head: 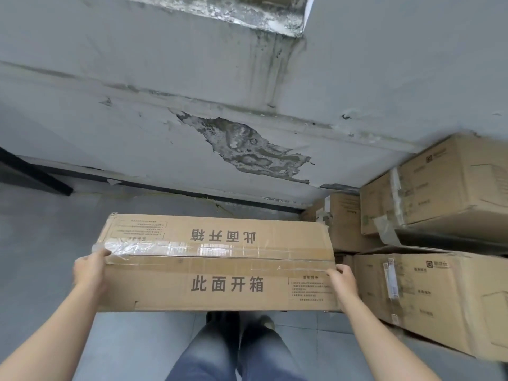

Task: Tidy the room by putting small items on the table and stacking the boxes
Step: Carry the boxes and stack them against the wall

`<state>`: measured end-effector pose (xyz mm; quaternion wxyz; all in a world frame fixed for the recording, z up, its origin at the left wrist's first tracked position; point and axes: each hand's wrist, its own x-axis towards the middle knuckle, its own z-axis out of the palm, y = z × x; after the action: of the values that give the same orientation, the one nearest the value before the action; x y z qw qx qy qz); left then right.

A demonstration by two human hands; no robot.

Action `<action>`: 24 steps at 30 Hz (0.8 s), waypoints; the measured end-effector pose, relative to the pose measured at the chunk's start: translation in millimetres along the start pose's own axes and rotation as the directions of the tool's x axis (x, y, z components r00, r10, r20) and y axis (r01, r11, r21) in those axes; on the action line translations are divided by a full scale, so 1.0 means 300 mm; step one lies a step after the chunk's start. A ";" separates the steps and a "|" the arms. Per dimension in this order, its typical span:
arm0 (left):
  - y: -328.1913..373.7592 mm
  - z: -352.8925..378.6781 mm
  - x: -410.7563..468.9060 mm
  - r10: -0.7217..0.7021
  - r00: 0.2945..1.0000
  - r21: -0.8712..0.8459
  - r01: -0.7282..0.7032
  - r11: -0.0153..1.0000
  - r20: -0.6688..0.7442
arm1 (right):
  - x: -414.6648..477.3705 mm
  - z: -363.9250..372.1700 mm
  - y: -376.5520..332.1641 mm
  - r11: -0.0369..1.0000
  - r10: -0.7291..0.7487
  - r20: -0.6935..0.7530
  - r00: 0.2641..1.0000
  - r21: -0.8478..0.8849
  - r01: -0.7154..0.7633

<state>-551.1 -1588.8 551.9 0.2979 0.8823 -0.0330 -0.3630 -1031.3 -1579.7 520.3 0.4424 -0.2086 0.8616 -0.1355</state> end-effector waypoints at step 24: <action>0.182 0.581 0.366 -0.009 0.999 -0.191 0.018 0.981 0.048 | 0.529 0.112 -0.281 0.999 -0.044 0.032 0.999 0.007 0.044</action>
<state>-576.9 -1751.2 416.3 0.3781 0.8409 0.0010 -0.3872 -1066.3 -1731.3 424.3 0.4536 -0.2282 0.8493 -0.1446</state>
